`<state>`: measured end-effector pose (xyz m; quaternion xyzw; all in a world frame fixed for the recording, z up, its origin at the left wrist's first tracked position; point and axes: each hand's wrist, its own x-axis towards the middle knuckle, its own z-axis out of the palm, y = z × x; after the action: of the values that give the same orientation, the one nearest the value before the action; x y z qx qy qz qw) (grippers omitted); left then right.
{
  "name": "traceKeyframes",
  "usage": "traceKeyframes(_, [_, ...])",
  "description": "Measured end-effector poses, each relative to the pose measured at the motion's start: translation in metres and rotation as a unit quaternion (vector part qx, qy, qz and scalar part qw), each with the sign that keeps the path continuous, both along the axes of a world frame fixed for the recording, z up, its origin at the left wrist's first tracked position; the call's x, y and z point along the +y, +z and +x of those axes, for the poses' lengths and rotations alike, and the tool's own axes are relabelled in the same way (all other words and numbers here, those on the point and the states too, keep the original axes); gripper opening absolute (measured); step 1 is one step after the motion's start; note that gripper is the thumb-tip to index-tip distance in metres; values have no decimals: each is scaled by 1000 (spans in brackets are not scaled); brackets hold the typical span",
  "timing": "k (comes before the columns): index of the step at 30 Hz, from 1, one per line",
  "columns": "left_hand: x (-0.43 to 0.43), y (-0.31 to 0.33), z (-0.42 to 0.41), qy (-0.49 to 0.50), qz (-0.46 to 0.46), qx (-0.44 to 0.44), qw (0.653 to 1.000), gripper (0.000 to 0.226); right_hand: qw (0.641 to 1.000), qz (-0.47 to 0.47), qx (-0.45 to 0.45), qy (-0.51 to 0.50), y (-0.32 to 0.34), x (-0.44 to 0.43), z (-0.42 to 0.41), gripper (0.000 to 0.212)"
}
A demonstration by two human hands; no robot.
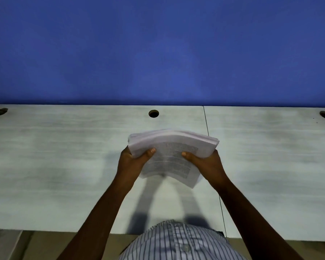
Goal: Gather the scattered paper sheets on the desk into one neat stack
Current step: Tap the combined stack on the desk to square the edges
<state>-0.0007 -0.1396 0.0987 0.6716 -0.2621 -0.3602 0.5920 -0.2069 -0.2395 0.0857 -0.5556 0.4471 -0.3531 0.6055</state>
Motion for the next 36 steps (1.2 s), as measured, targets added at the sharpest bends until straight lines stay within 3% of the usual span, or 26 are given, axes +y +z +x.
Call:
traceKeyframes(7, [-14,12,5,2,-45,-8,999,27,1000,-22,-20,-5,20,-18,-3,27])
traceKeyframes(13, [-16,-17,-6,-17,12,37,999,30,999,28,16,-4,-11,-10,-8,30])
traceKeyframes(20, [-14,-4,0,-11,-18,18,1000,34,999,27,-23,-10,-4,-13,-12,28])
traceKeyframes(25, [-11,-31,-14,-1,52,84,995,34,998,61,5,12,-28,-2,-7,35])
traceKeyframes(30, [-18,-26,-3,-75,93,64,991,35,996,65,40,50,-21,-20,-10,28])
traceKeyframes(33, [-20,-20,9,-139,128,90,978,34,982,169,1,79,-14,-31,-8,33])
traceKeyframes(36, [-13,-27,15,-165,156,224,948,35,931,342,-34,125,-14,-33,-13,39])
